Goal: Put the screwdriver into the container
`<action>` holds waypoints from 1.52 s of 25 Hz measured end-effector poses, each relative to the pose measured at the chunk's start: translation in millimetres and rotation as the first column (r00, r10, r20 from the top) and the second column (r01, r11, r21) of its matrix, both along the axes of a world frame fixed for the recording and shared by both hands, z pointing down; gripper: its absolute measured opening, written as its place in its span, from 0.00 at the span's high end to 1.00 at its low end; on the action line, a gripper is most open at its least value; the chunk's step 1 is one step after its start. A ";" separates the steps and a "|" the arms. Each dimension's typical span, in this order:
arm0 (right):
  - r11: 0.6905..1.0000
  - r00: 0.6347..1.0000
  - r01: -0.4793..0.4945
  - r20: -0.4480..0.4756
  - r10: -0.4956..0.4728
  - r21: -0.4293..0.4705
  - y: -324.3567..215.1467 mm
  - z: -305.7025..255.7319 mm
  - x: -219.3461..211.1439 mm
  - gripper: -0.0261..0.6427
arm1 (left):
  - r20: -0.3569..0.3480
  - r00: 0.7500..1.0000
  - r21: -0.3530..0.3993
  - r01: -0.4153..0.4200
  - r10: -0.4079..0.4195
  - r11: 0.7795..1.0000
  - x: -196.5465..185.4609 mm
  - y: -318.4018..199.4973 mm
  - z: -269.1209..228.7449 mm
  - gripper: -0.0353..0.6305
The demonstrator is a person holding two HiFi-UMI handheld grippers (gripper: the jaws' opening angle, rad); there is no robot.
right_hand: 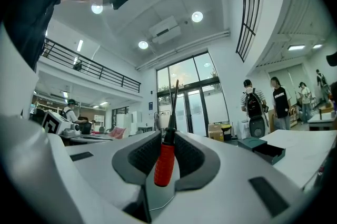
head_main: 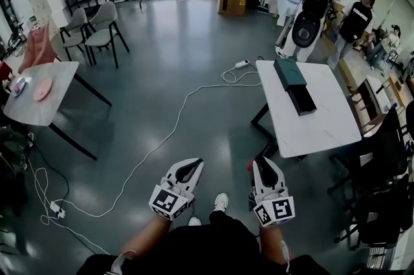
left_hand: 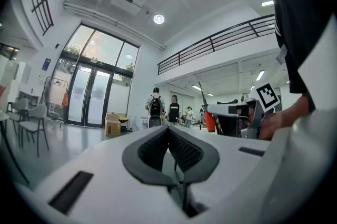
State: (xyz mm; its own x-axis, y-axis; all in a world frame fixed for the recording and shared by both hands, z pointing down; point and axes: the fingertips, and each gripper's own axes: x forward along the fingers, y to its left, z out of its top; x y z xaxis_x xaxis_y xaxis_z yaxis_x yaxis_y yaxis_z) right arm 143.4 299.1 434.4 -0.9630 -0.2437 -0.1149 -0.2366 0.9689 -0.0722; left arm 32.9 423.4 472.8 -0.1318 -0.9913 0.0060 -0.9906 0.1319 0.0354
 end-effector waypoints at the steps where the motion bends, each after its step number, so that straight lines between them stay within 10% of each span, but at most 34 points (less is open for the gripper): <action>1: 1.000 1.000 0.000 -0.001 0.000 0.006 -8.6 -0.7 -2.6 0.82 | 0.003 1.000 -0.001 0.003 -0.003 1.000 -2.3 -8.3 -1.5 0.94; 38: 0.999 0.997 -0.036 0.073 0.034 0.030 -229.5 -13.0 -99.7 0.82 | 0.026 0.997 -0.008 -0.066 0.066 0.998 -96.7 -243.1 -2.0 0.94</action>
